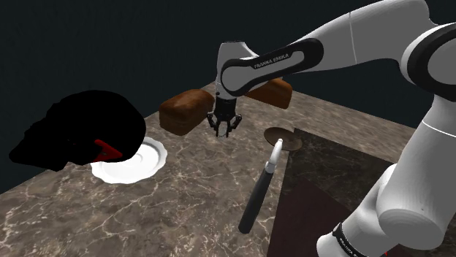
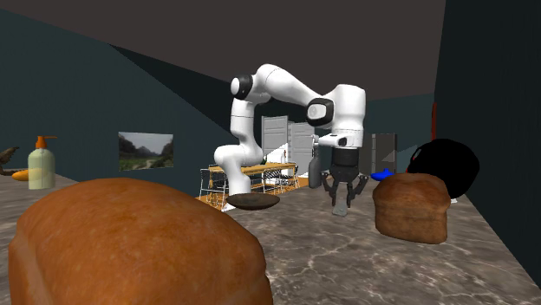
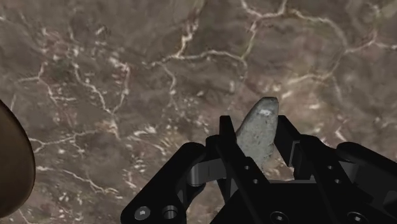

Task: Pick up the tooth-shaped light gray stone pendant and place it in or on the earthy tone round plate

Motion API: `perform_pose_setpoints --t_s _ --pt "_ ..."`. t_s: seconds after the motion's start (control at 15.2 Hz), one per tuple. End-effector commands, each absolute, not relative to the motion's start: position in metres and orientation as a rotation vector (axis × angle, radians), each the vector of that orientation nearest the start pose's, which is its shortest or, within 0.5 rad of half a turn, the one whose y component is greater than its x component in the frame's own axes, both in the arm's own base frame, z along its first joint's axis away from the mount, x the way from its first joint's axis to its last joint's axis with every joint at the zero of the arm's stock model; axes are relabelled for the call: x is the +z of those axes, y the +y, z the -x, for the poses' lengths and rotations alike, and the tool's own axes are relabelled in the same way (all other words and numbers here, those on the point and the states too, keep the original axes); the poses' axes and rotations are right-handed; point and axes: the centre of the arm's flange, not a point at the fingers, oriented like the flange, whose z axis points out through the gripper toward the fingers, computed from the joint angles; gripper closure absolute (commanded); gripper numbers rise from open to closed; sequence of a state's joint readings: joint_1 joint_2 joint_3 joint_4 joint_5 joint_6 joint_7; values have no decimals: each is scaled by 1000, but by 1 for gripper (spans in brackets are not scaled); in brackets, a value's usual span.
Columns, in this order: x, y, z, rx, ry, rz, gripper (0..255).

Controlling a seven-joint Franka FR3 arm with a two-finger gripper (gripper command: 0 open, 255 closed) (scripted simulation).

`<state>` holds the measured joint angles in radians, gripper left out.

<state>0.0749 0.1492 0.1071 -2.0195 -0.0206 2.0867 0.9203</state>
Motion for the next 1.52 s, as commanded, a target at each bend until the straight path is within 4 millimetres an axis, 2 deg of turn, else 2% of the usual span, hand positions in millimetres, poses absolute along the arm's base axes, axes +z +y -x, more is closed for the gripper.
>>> perform_pose_setpoints --t_s 0.0,0.99,1.06,1.19,1.25,1.32,1.45 --pt "381 102 -562 109 1133 2975 255" --pt "461 102 -562 109 1133 2975 255" --pt "463 102 -562 109 1133 2975 255" --pt "465 82 -545 109 1133 2975 255" --pt "464 90 -552 109 1134 2975 255" --pt "464 90 -552 109 1134 2975 0" --pt "450 66 -568 127 1047 2929 0"
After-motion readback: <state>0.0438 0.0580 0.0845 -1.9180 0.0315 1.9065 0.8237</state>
